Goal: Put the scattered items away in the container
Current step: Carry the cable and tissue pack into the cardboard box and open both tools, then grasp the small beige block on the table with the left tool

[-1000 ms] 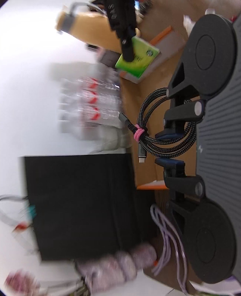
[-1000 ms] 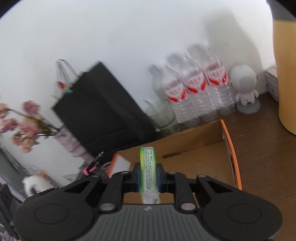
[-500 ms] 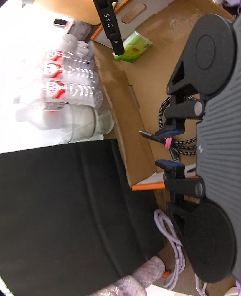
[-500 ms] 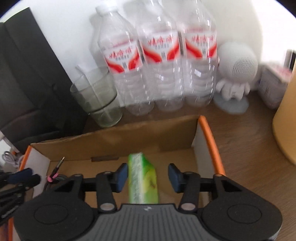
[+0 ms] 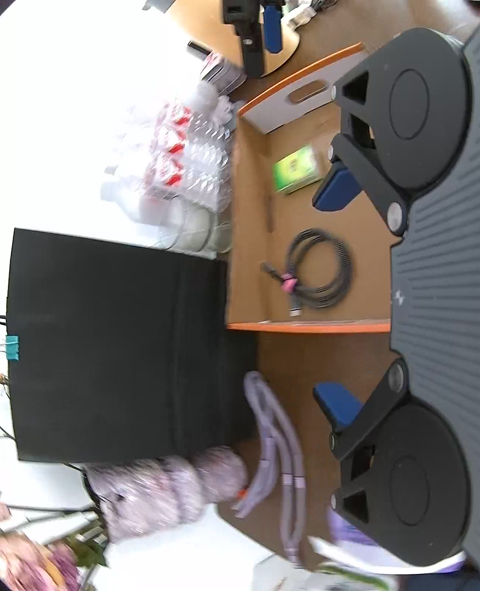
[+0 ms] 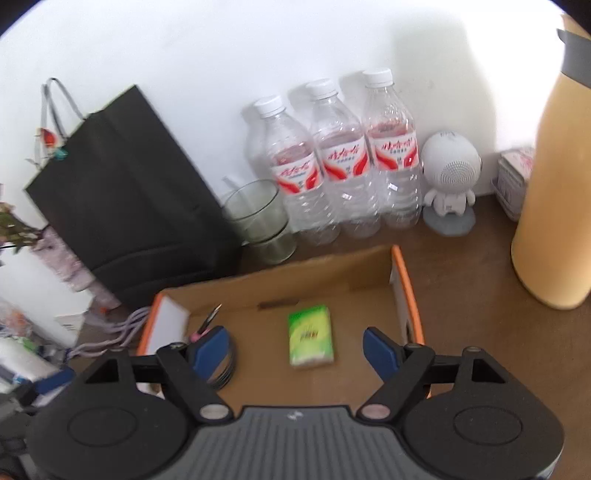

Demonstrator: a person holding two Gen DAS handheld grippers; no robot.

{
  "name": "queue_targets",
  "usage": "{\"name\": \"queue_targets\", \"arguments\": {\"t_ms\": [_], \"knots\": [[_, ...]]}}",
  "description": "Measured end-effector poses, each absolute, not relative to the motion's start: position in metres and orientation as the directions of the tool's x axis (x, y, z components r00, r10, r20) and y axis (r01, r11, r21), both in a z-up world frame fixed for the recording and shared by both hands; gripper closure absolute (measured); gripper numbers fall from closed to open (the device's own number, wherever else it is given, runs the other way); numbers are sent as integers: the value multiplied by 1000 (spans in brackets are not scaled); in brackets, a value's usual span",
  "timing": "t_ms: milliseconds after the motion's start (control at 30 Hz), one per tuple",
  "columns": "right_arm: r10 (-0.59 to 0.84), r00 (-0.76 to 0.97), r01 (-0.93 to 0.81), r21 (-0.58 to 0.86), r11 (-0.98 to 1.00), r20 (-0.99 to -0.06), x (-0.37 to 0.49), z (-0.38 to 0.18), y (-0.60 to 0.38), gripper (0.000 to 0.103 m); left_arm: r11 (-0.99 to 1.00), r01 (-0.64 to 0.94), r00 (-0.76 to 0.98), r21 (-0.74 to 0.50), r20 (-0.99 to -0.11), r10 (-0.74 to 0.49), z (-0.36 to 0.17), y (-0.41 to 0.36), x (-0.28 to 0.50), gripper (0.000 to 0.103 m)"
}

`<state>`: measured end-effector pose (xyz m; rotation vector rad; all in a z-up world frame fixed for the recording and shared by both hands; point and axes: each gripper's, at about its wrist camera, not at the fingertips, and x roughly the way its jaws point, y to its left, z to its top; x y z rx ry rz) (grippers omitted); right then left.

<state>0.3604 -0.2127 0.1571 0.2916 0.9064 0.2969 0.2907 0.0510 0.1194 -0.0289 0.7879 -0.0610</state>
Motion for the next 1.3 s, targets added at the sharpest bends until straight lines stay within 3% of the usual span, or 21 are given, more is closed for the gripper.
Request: {"name": "queue_targets", "arguments": {"t_ms": [200, 267, 333, 400, 433, 467, 567, 767, 867, 967, 1200, 1300], "knots": [[295, 590, -141, 264, 954, -752, 310, 148, -207, 20, 999, -40, 734, 0, -679, 30, 124, 45, 239, 0], [271, 657, -193, 190, 963, -703, 280, 149, -201, 20, 995, -78, 832, 56, -547, 96, 135, 35, 200, 0], [280, 770, -245, 138, 960, -573, 239, 152, -197, 19, 992, -71, 941, 107, -323, 102, 141, 22, 150, 0], [287, 868, -282, 74, 957, -405, 197, 149, -195, 6, 988, -72, 985, 137, -144, 92, 138, 12, 108, 0], [278, 892, -283, 38, 958, -357, 182, 145, -192, 0, 987, -78, 991, 140, -98, 92, 136, 9, 93, 0], [266, 903, -280, 8, 960, -337, 171, 143, -189, 0, 988, -77, 993, 135, -75, 88, 133, 7, 81, 0], [299, 901, -325, -30, 945, -314, 143, 139, -183, 0, 992, -67, 993, 103, -86, 76, 127, 8, 60, 0], [308, 935, -311, 10, 950, -174, 74, 136, -197, 0, 993, -48, 982, 112, -177, 68, 102, 11, 23, 0], [295, 930, -288, 64, 955, -219, 43, 117, -205, 0, 993, -55, 970, 101, -232, 77, 70, 19, -9, 0], [293, 921, -271, 119, 955, -256, 9, 90, -212, 0, 1000, -29, 945, -10, -327, 25, 36, 31, -31, 0], [271, 873, -288, 21, 957, -405, 8, 45, -207, 7, 984, 166, 863, -68, -472, -178, 8, 4, -8, 0], [294, 860, -311, 27, 950, -416, 17, 43, -204, 9, 971, 232, 816, -63, -531, -229, -1, -10, 12, 23]]}}
